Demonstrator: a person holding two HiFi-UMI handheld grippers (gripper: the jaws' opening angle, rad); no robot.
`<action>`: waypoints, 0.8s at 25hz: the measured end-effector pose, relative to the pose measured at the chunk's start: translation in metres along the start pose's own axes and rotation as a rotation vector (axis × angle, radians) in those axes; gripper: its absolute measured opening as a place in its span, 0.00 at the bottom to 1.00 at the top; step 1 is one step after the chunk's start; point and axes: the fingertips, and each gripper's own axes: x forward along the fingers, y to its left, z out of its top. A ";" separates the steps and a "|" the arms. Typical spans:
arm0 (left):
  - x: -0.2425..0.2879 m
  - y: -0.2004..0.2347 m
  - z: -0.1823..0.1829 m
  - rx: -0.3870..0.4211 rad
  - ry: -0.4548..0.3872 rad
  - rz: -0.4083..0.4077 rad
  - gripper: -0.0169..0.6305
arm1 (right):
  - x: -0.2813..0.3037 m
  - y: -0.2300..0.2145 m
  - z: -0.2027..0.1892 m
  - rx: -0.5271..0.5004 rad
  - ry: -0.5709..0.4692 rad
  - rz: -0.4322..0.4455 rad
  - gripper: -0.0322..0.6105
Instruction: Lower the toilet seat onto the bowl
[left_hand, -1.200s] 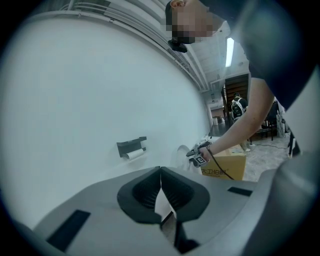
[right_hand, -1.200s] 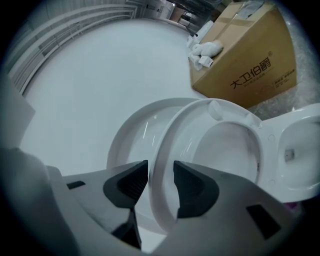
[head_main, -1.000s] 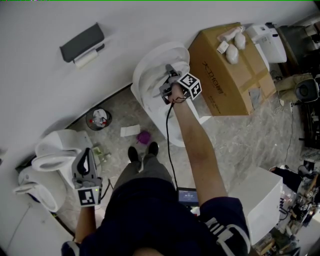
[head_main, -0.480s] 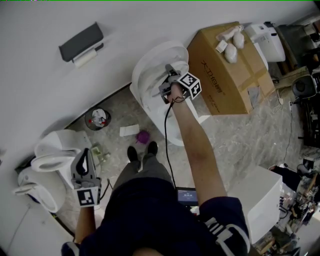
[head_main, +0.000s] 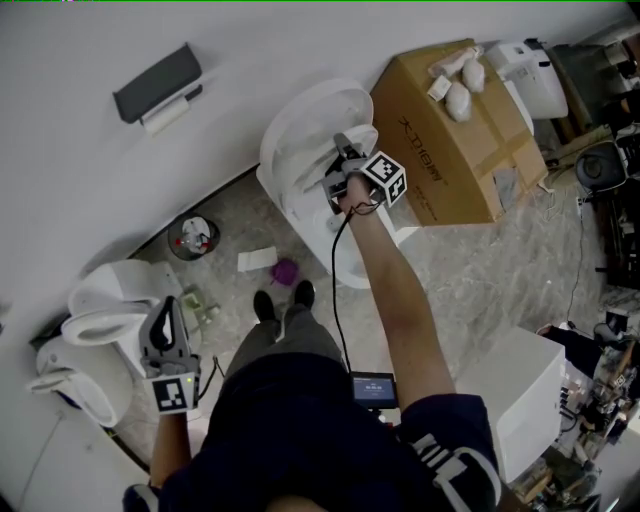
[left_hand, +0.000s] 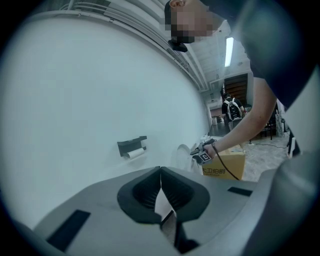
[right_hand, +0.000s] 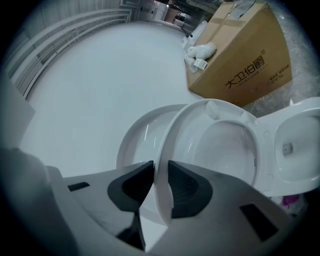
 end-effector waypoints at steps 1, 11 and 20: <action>0.000 0.000 0.000 0.001 -0.001 -0.002 0.07 | -0.003 0.000 0.000 0.001 0.001 0.005 0.21; 0.005 -0.001 0.001 0.010 -0.012 -0.024 0.07 | -0.044 -0.010 0.006 0.027 -0.022 0.061 0.18; 0.012 -0.009 0.001 0.027 -0.004 -0.071 0.07 | -0.088 -0.023 0.011 0.048 -0.036 0.092 0.15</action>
